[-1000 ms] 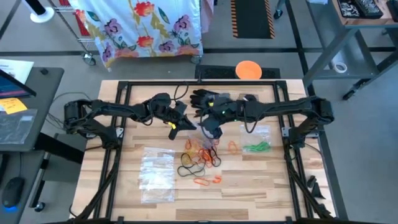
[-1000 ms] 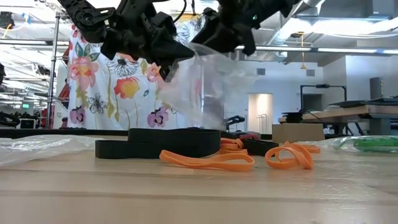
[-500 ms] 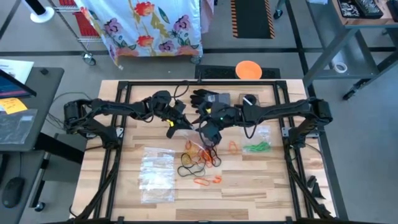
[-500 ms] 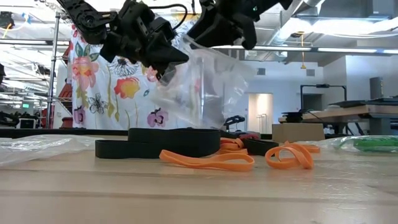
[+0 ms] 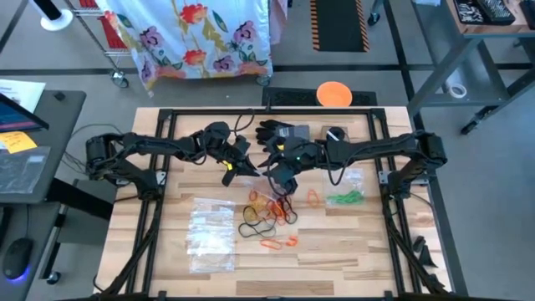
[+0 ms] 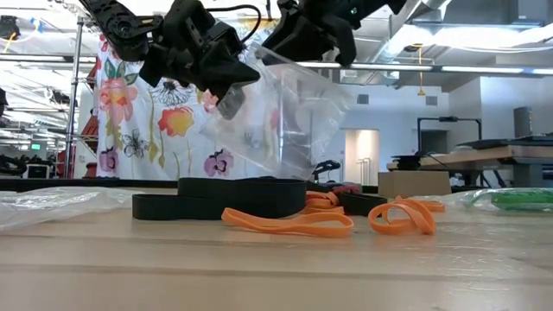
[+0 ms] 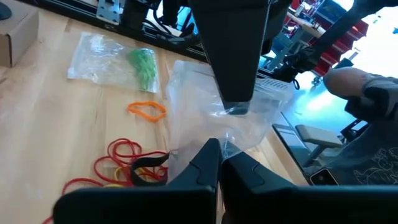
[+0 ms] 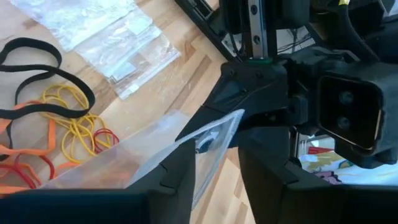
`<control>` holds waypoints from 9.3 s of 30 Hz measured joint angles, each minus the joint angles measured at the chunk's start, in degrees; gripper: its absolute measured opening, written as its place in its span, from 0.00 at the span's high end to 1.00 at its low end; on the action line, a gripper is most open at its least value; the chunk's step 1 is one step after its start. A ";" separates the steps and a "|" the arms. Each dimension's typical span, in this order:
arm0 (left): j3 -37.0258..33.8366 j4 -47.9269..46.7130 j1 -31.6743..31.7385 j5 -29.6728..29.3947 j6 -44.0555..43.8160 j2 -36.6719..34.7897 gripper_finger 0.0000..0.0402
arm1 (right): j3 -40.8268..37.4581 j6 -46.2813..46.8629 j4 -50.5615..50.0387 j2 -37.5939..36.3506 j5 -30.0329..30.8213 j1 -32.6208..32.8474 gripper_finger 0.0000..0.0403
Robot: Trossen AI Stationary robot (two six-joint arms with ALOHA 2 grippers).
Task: Sort rubber bands
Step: Put the orange rubber band into the transparent zip bag
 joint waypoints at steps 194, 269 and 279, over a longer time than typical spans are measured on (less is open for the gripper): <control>-0.02 -25.37 9.47 -5.48 20.40 10.28 0.50 | -3.29 38.84 -20.46 -9.48 -1.55 -11.65 1.00; -0.07 -16.75 -6.23 -41.96 16.77 12.99 0.96 | -6.05 37.47 -17.36 -9.55 -1.46 -11.35 1.00; -0.11 -15.95 -14.35 -59.05 22.25 2.87 1.00 | -6.08 41.24 -10.28 -4.59 -1.36 -11.67 1.00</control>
